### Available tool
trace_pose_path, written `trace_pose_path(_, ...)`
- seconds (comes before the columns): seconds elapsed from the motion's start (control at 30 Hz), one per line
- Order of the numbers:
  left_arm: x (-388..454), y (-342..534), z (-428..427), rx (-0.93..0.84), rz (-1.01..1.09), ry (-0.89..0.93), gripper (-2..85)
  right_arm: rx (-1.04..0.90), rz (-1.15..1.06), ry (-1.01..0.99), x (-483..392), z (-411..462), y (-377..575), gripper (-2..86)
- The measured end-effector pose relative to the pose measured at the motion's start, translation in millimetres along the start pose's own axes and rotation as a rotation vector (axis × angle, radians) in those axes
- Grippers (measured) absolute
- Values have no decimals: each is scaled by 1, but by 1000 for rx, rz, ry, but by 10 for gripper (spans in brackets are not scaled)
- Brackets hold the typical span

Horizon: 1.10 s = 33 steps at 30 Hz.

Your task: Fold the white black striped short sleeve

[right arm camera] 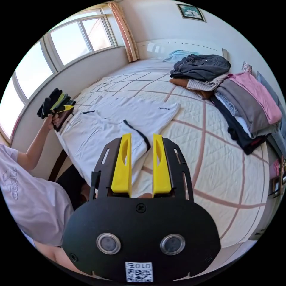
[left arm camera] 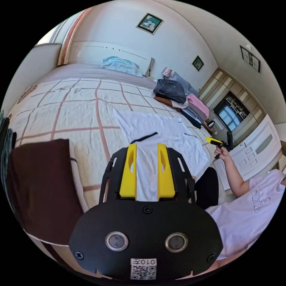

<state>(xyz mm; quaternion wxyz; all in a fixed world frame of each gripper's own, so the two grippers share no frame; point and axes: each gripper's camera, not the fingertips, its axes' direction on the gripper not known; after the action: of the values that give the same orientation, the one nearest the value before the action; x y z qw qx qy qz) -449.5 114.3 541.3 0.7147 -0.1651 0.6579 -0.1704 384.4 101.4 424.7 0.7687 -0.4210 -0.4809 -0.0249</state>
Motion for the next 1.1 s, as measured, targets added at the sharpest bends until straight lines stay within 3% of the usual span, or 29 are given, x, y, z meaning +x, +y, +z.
trace_pose_path(0.13,-40,-110,52,-30,-127,-12,123,7,108,-32,54,27,-91,123)
trace_pose_path(0.33,-57,-166,121,-220,-247,-105,128,-56,187,-35,93,65,-153,126)
trace_pose_path(0.57,-26,-172,138,-276,-186,-94,110,-198,180,-28,99,99,-176,118)
trace_pose_path(0.73,1,-172,132,-324,-98,-84,67,-156,207,44,100,92,-169,67)
trace_pose_path(0.87,24,-165,124,-316,-14,16,17,-113,249,-177,112,74,-160,42)
trace_pose_path(1.1,62,-137,73,-202,13,59,0,-78,198,-198,111,27,-141,38)
